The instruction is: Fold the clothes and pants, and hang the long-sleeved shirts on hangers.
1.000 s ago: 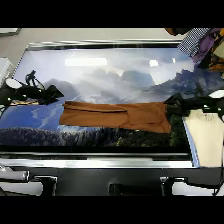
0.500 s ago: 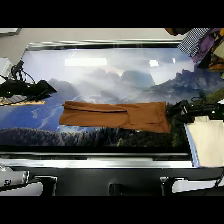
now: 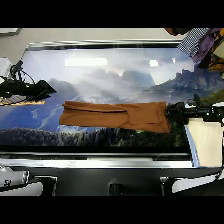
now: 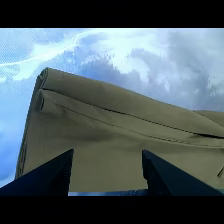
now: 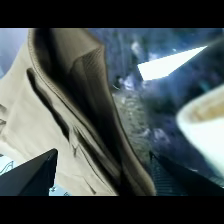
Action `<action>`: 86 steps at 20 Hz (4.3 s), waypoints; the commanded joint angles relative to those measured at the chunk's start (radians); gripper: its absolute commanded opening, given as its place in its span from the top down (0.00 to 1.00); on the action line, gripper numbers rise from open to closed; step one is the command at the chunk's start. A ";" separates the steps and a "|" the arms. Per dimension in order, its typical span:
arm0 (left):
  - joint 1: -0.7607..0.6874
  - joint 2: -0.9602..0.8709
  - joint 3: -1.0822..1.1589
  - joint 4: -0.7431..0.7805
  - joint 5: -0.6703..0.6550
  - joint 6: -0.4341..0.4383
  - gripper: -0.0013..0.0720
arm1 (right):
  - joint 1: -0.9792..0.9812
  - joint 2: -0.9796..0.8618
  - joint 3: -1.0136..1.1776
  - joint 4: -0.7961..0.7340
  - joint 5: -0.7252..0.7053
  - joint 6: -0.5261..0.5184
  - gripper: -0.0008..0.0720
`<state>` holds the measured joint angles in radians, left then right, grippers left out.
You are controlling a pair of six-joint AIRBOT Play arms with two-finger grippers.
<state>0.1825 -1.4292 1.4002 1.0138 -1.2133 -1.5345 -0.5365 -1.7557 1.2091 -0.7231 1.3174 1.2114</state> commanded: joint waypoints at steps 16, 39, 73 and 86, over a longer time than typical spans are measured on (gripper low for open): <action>0.001 -0.006 0.001 0.000 0.000 -0.015 0.30 | 0.201 -0.016 0.000 -0.111 -0.051 0.062 0.74; -0.852 -0.508 0.124 -0.490 0.507 -0.198 0.97 | 0.201 0.409 0.298 -0.225 0.284 0.405 0.95; -0.086 0.105 0.500 0.435 -0.332 -0.316 0.96 | 0.914 0.265 0.298 -0.258 -0.192 0.576 0.95; -0.047 0.110 0.419 0.434 -0.339 -0.298 0.96 | 1.009 0.062 0.298 -0.080 -0.378 0.601 0.65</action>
<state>0.1364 -1.3205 1.8412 1.4448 -1.5524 -1.8328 0.4686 -1.6848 1.5059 -0.8505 0.9569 1.8111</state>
